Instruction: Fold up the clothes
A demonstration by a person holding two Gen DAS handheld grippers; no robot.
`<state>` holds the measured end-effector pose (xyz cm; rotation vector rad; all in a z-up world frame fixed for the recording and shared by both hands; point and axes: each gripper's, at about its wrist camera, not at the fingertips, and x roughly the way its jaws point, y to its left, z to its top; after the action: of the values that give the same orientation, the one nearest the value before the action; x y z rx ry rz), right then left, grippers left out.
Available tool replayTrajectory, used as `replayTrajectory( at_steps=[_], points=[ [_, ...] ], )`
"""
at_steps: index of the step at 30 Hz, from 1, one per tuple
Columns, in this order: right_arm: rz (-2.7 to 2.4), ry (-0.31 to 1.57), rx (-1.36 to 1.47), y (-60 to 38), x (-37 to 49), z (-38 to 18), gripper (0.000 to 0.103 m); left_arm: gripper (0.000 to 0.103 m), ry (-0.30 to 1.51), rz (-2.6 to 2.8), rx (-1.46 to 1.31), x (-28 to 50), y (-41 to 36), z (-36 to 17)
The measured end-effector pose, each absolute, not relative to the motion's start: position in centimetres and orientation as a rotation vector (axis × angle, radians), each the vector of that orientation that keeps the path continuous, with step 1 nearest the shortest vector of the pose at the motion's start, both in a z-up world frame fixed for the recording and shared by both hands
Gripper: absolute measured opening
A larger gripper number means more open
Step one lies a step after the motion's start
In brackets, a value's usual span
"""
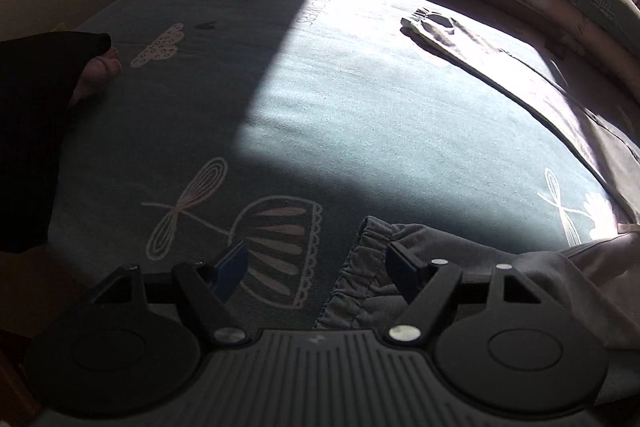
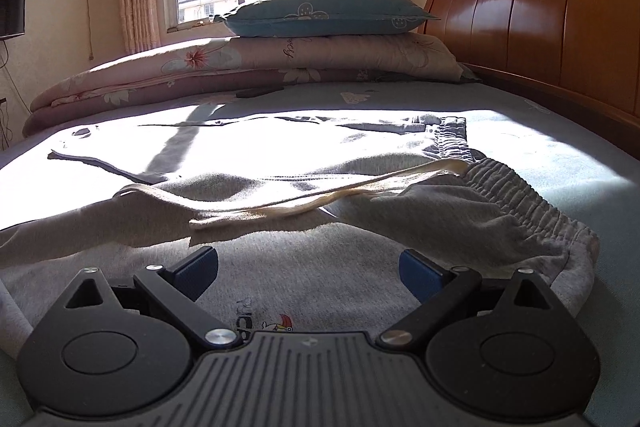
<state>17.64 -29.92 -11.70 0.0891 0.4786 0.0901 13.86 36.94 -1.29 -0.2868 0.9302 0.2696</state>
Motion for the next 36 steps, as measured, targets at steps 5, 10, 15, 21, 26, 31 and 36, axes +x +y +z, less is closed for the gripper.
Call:
replayTrajectory(
  at_steps=[5,10,15,21,26,31,36],
  points=[
    [0.385,0.583,0.156,-25.6,18.2,-9.1,0.099,0.077,0.844,0.15,-0.453,12.4,34.7,-2.6],
    [0.716,0.688,0.078,-16.2,19.3,-7.7,0.075,0.077,0.796,0.096,-0.554,11.9,33.5,-4.5],
    [0.875,0.767,-0.001,-7.4,22.1,-7.9,0.068,0.077,0.789,0.036,-0.664,11.9,33.7,-6.2],
    [0.933,0.888,0.139,-2.9,26.3,-9.5,0.062,0.077,0.795,-0.004,-0.732,11.8,34.4,-8.3],
    [0.979,0.99,0.158,-0.7,27.2,-11.5,0.06,0.077,0.813,0.004,-0.765,11.0,35.0,-9.7],
    [1.069,0.961,0.05,0.4,24.2,-9.8,0.018,0.077,0.783,0.009,-0.812,9.5,35.5,-9.8],
    [1.238,0.961,-0.069,0.4,19.0,-8.5,0.014,0.077,0.743,0.013,-0.912,8.0,36.3,-10.0]
  ],
)
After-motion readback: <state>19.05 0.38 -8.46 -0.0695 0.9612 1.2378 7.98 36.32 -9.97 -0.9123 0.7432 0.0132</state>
